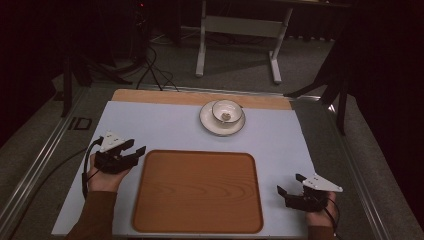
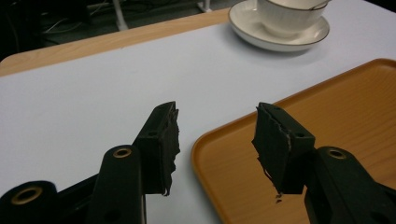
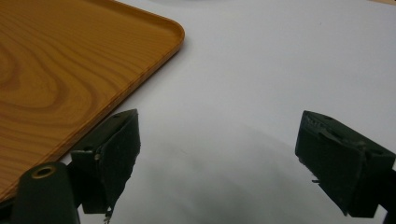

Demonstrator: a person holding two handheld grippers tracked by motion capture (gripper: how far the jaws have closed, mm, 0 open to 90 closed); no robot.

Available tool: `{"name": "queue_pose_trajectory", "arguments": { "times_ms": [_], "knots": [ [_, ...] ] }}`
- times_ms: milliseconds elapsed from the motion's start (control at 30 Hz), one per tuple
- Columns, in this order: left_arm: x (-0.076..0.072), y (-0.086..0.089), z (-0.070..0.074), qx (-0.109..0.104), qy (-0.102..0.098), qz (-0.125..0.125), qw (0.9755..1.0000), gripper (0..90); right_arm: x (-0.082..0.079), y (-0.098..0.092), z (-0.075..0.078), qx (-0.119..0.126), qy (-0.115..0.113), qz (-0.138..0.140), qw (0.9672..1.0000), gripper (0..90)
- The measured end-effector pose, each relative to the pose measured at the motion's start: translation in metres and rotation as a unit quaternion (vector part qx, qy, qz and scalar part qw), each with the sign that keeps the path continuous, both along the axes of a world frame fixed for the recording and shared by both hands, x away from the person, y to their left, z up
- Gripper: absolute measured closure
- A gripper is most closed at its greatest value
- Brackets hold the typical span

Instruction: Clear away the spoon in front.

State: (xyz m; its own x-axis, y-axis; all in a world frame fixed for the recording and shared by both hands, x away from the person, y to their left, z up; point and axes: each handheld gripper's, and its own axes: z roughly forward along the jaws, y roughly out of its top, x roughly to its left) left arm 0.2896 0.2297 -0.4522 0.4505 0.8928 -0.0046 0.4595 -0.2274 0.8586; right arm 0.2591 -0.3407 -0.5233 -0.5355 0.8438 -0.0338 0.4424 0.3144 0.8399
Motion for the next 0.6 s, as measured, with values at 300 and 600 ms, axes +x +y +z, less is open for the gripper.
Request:
{"name": "queue_pose_trajectory", "arguments": {
  "times_ms": [300,600],
  "knots": [
    [0.018,-0.023,0.009,0.017,-0.006,-0.020,0.9996,50.8,0.000,0.000,0.000,0.000,0.000,0.001,1.0000,13.8],
    [0.037,-0.048,0.014,0.022,-0.012,-0.045,0.9987,50.2,0.001,-0.001,0.000,0.000,-0.001,0.000,1.0000,13.8]
  ]
}}
